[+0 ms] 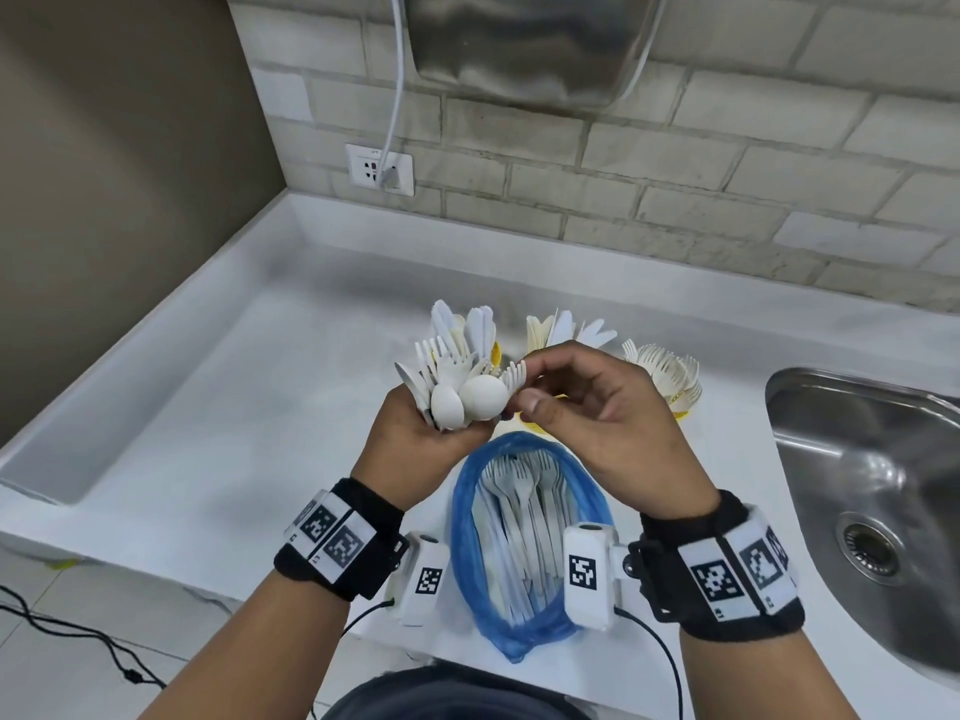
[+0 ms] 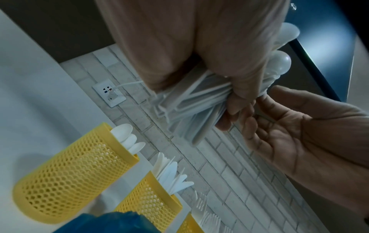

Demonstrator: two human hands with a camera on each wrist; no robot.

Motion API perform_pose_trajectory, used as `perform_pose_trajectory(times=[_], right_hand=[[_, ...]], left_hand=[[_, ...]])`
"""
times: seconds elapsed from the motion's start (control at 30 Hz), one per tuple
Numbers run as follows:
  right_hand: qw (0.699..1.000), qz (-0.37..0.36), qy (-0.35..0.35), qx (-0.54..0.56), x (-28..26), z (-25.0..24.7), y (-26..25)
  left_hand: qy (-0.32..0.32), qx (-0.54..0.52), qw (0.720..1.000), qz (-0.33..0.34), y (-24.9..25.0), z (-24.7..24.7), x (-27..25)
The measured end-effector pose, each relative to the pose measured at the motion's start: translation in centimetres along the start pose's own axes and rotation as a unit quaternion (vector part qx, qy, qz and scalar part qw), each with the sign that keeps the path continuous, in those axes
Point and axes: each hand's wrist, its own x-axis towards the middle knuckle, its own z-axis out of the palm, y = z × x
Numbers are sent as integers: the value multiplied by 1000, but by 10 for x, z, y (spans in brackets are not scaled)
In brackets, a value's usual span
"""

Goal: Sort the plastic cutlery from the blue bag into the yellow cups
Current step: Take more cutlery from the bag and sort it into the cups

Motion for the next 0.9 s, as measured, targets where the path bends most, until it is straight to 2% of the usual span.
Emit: perform_pose_trajectory(times=[0.3,0.5,0.7,0.77,0.9], right_hand=[[998,-9,-5,59,9,4,-2],[997,-5,-4,80,16,8,-4],[988,8,70,139,24,5,3],[989,15,65,132,25,2,3],[998,12,15,54,22,1,3]], left_hand=[[-41,-24,999,-20,-3,-4,-1],[-29,-48,998,-33,-3,-5,2],[-31,-79,995,-45,-3,-5,7],[-38,-86,995,-46,-1,-3,9],[-58,-91,993,-41,0,-1,12]])
